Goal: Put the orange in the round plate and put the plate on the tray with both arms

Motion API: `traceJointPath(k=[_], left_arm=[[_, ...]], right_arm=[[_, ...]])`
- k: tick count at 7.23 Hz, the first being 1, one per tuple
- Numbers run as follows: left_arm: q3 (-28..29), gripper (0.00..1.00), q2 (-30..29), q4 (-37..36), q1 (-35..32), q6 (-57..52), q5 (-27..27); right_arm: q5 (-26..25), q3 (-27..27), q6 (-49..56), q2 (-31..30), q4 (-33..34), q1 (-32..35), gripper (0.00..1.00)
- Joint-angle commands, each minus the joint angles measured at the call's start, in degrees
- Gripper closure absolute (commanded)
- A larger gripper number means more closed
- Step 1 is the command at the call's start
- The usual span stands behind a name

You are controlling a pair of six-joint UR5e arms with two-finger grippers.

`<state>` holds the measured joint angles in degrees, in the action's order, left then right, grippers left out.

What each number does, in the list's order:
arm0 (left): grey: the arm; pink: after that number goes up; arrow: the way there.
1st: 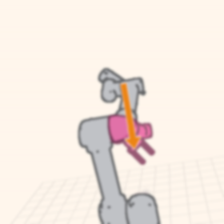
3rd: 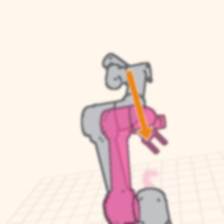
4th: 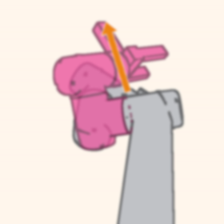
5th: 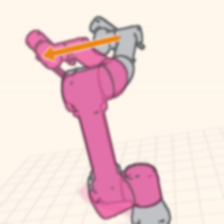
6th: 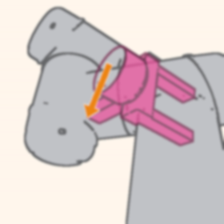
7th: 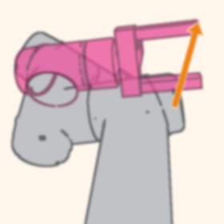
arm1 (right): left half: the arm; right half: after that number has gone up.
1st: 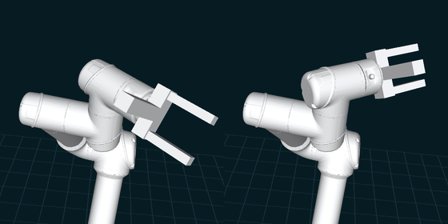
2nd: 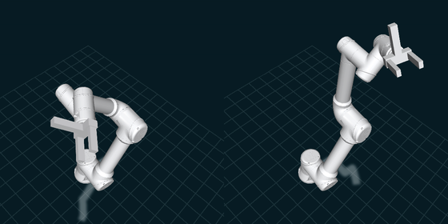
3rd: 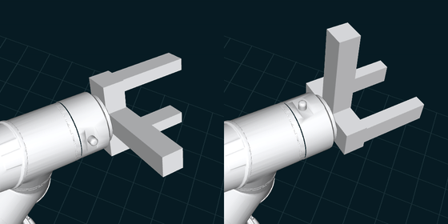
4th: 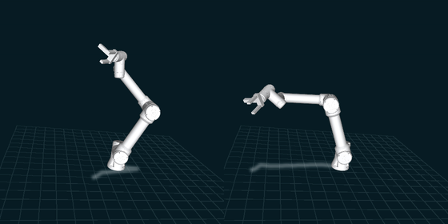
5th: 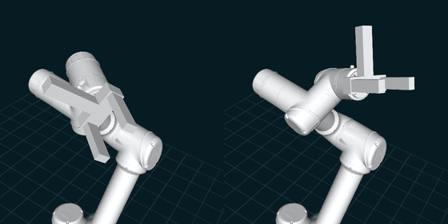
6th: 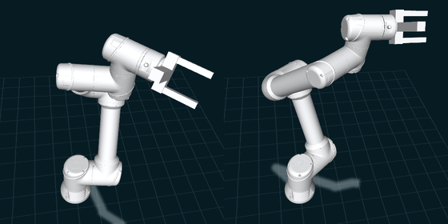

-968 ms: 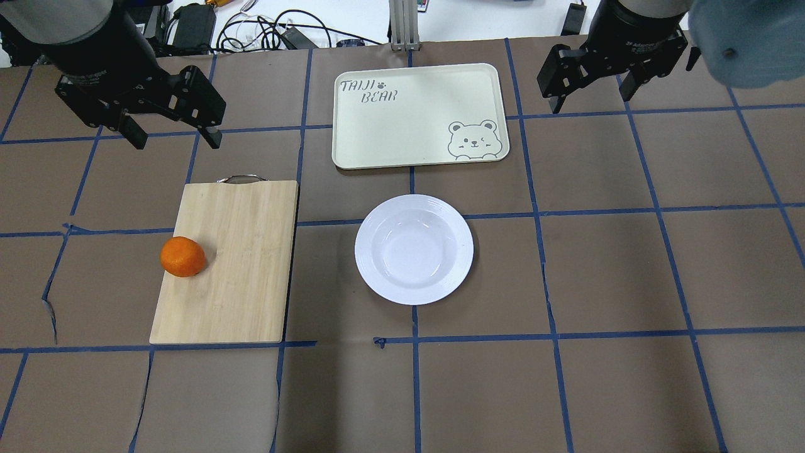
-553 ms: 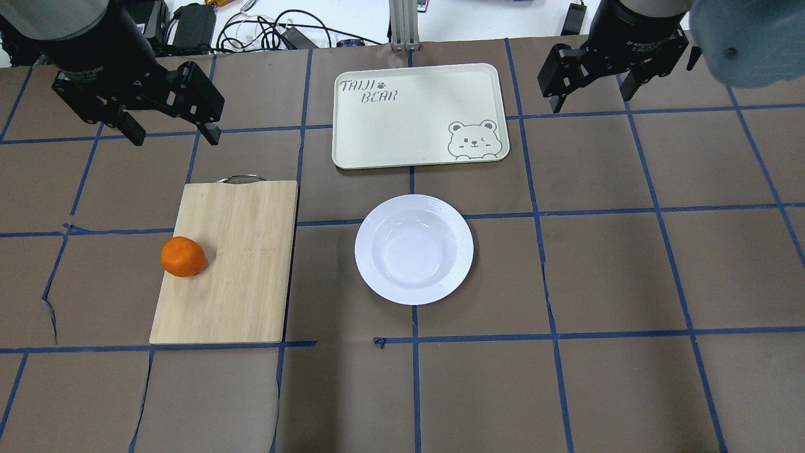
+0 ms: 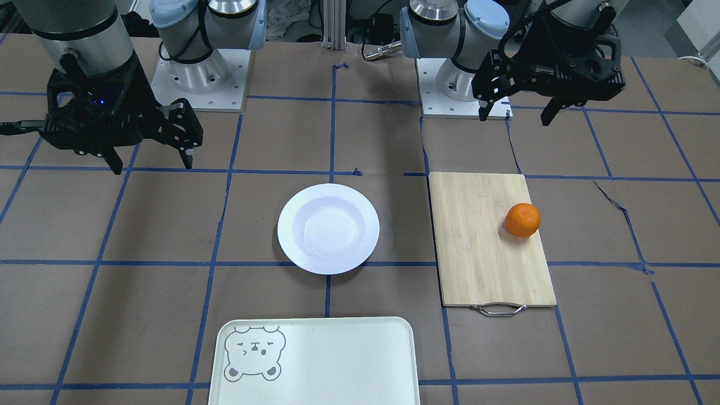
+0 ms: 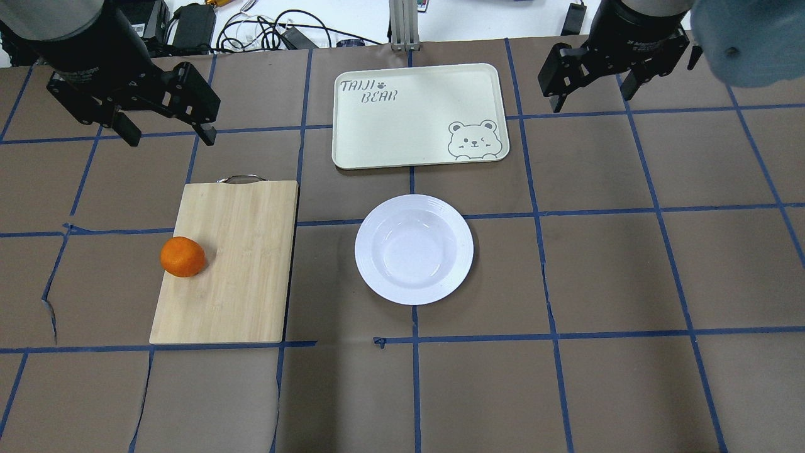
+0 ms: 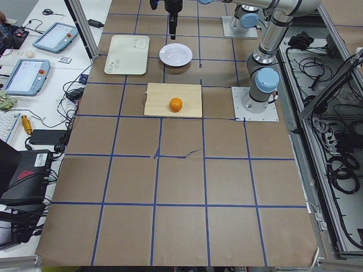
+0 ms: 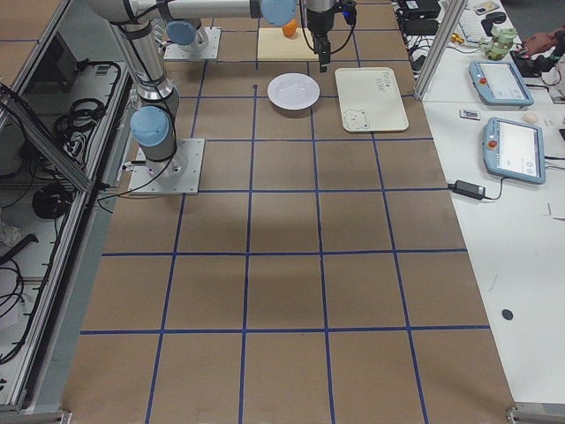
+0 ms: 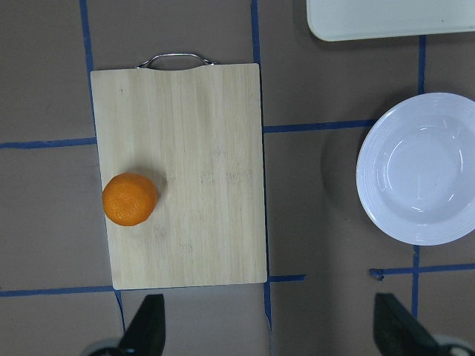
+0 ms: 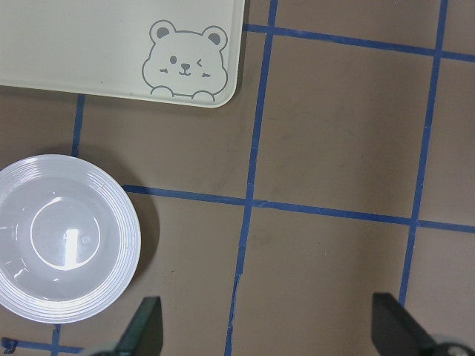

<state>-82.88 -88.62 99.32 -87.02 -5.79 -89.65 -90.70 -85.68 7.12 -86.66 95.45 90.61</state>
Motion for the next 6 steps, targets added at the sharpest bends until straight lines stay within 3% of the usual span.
traceJointPath(k=[1,4,6], left_arm=[[-0.17,0.0,0.03,0.09,0.18,-0.18,-0.09],[-0.61,0.0,-1.55,0.17,0.98,-1.06,-0.44],[-5.85,0.0,-4.01,-0.52,1.33,-1.15,-1.4]], right_arm=[[0.0,0.07,0.0,0.0,0.0,0.0,0.0],[0.0,-0.01,0.09,0.0,0.0,0.0,0.0],[0.0,-0.01,0.09,0.0,0.08,0.0,0.0]])
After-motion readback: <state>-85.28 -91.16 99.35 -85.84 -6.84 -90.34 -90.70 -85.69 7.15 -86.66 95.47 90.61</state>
